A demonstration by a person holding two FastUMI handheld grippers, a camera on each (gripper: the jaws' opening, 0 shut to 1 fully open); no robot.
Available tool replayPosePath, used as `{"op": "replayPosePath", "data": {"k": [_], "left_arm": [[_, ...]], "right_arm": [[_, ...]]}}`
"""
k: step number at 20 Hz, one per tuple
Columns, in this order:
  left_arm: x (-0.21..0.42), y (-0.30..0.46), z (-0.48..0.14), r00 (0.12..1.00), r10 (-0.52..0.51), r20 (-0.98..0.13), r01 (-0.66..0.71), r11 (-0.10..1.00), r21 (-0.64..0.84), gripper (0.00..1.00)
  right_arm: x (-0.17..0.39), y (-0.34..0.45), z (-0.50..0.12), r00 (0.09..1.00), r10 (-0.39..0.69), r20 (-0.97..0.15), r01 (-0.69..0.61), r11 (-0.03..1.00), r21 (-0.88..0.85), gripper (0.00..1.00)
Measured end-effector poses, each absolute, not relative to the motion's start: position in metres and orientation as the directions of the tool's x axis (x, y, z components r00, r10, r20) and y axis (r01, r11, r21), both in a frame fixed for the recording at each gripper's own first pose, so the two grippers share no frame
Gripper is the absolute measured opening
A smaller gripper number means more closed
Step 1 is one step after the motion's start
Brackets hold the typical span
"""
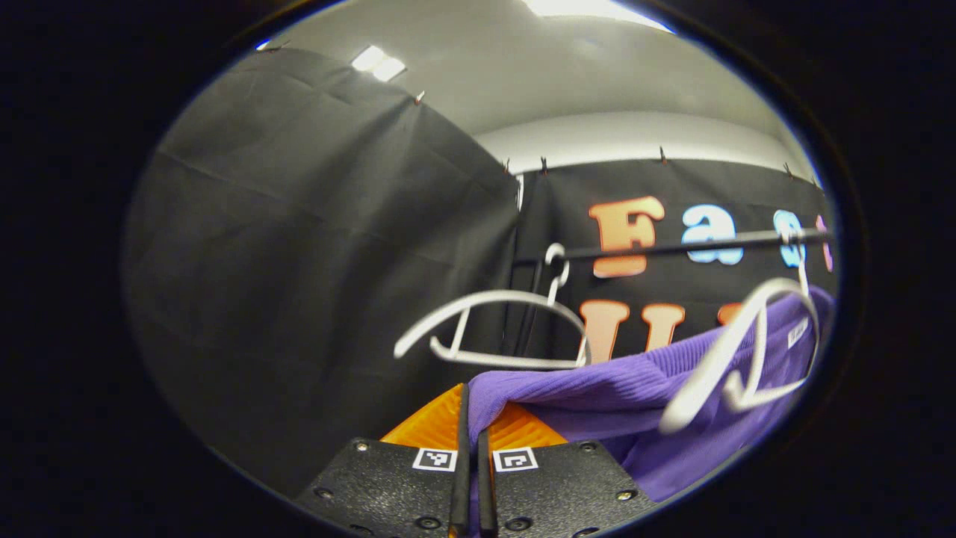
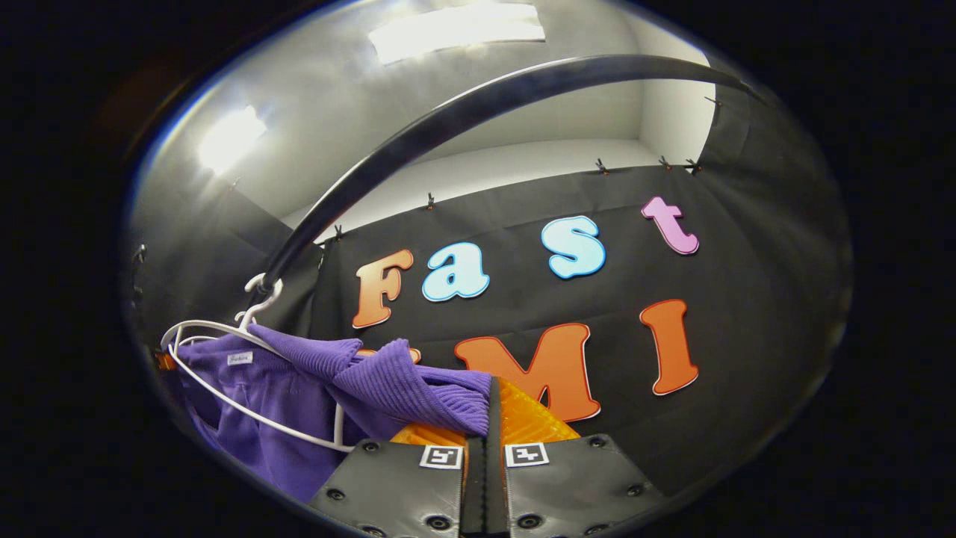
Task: Grasp the clothes on the hanger with both hands and then place them into the laundry hamper below.
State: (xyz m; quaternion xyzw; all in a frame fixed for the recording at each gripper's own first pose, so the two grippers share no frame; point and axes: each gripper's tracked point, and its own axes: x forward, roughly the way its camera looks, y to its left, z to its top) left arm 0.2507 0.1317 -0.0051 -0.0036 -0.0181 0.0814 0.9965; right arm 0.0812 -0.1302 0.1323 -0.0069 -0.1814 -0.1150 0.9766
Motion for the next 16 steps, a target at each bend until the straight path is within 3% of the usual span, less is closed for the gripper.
{"op": "replayPosePath", "data": {"k": [5, 7, 10, 13, 16], "left_arm": [[0.214, 0.099, -0.106, 0.986, 0.115, -0.122, -0.114, 0.993, 0.012, 0.04], [0.199, 0.086, -0.127, 0.983, 0.103, -0.154, -0.103, 0.995, 0.004, 0.05], [0.185, 0.074, -0.146, 0.977, 0.094, -0.191, -0.092, 0.996, 0.019, 0.05], [0.169, 0.065, -0.149, 0.973, 0.043, -0.226, -0.043, 0.999, 0.004, 0.05], [0.16, 0.071, -0.135, 0.977, 0.042, -0.207, -0.038, 0.999, 0.026, 0.07]], "right_arm": [[0.091, -0.137, 0.132, 0.891, -0.271, 0.365, 0.315, 0.947, -0.065, 0.07], [0.099, -0.158, 0.129, 0.866, -0.34, 0.366, 0.399, 0.912, -0.096, 0.07], [0.113, -0.19, 0.111, 0.836, -0.43, 0.342, 0.488, 0.867, -0.102, 0.07], [0.116, -0.206, 0.075, 0.864, -0.433, 0.257, 0.474, 0.872, -0.123, 0.07], [0.102, -0.219, 0.067, 0.869, -0.432, 0.241, 0.471, 0.872, -0.136, 0.07]]}}
